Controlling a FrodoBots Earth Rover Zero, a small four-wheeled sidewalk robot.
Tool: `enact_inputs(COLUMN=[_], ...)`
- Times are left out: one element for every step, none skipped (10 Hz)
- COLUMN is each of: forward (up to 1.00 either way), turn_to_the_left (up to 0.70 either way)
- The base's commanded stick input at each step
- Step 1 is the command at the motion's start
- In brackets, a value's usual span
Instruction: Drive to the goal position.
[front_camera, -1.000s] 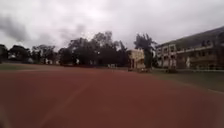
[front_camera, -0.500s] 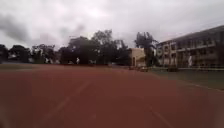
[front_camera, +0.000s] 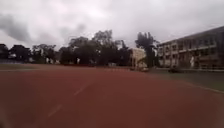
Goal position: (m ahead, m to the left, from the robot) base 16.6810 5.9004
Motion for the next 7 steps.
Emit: enact_inputs(forward=[0.5, 0.5, 0.5, 0.5, 0.5, 0.5, 0.5], turn_to_the_left=[0.0, 0.0, 0.0, 0.0, 0.0, 0.0, 0.0])
